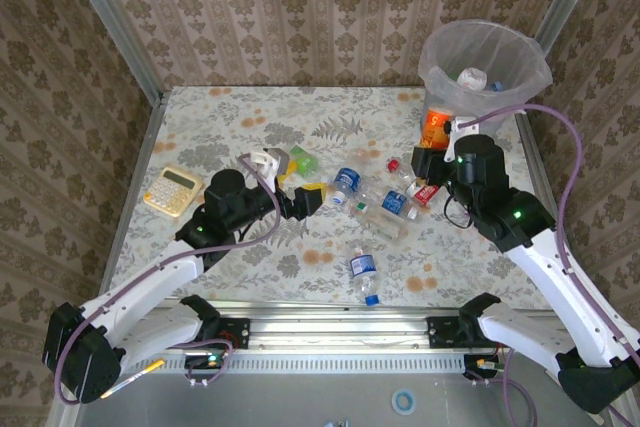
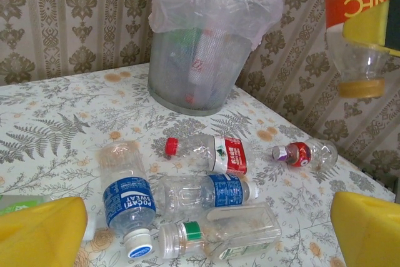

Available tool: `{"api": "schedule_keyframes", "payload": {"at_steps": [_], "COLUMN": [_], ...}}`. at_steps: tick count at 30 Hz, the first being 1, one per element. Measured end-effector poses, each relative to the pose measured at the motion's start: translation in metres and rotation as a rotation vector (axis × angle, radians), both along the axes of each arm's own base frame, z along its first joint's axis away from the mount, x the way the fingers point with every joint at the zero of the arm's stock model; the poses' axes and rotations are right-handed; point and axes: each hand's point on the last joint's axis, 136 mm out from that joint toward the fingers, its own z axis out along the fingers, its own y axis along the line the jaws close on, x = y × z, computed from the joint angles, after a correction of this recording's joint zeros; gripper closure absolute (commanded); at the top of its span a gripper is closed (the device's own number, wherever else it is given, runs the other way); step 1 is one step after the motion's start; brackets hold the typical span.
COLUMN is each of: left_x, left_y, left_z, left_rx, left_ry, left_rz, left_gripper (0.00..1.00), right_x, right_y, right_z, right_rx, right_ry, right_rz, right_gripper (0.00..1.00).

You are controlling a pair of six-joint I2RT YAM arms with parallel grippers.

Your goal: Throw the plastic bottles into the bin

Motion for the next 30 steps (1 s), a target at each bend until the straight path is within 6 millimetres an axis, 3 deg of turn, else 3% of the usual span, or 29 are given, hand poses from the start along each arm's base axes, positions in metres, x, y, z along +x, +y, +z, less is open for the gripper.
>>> {"api": "schedule_keyframes", "payload": {"at_steps": [8, 17, 24, 30], "left_x": [0.005, 0.019, 0.032, 0.044], "left_y": [-0.001, -0.005, -0.008, -0.012], "left_z": [-0.005, -0.026, -0.028, -0.027], "left_rx": [0.016, 0.051, 0.054, 0.048], "left_ry": [-0.002, 0.035, 0.045, 0.045], "left_rz": [0.006, 0.019, 0.023, 0.022], "left_gripper": [0.00, 0.00, 0.00, 0.00], "right_x": [0.013, 0.030, 0.043, 0.041], "right_y": [-0.015, -0.030, -0.038, -0.044], "right_z": [0.029, 0.078, 0.106, 0.146], "right_rx": [-0.118, -0.220, -0.284, -0.324], "right_ry": [-0.140, -0.347, -0.532, -0.734], "right_rz": [-0.060, -0.152, -0.210, -0.241], "right_gripper": [0.75, 0.79, 0.81, 0.81]}}
